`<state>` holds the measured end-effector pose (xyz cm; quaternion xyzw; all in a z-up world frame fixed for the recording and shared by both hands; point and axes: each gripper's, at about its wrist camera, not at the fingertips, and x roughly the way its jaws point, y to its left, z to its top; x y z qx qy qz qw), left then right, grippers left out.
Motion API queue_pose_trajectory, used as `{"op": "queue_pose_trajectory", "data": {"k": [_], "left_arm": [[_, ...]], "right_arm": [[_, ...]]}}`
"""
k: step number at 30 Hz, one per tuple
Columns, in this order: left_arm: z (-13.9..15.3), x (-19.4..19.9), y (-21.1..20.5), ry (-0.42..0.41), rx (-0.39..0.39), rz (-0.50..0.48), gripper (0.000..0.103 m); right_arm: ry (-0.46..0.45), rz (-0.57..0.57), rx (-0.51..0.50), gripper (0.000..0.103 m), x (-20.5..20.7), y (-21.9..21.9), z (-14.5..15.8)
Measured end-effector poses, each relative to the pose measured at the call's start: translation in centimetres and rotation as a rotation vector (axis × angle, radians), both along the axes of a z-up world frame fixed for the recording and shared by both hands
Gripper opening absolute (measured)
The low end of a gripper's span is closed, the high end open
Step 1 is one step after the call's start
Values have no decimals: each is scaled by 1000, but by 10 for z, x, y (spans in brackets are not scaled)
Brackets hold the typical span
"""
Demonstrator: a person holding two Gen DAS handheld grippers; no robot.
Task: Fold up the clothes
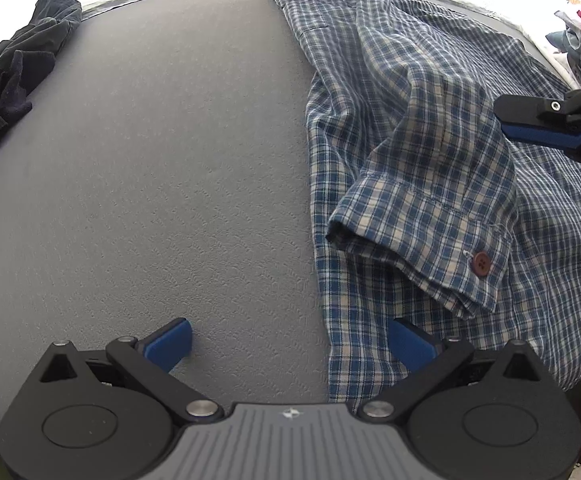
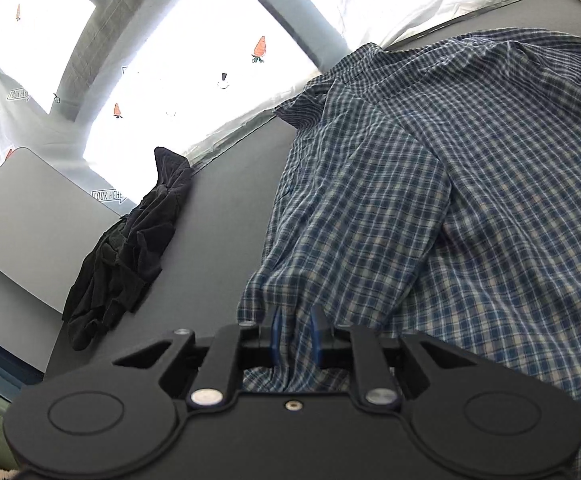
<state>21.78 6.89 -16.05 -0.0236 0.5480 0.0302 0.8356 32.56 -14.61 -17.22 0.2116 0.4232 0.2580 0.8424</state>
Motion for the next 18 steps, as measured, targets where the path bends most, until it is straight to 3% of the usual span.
{"op": "queue_pose_trajectory", "data": {"k": [5, 10, 14, 18], "left_arm": [[-12, 5, 2, 4, -1, -7, 103], [-15, 15, 0, 12, -7, -2, 103], [-15, 20, 6, 20, -44, 43, 103], [-9, 29, 20, 8, -85, 120, 103]], "right_arm": [[75, 85, -159, 15, 6, 31, -32], [80, 112, -143, 29, 5, 28, -28], [51, 69, -116, 29, 6, 12, -18], [-18, 37, -159, 26, 10, 1, -6]]}}
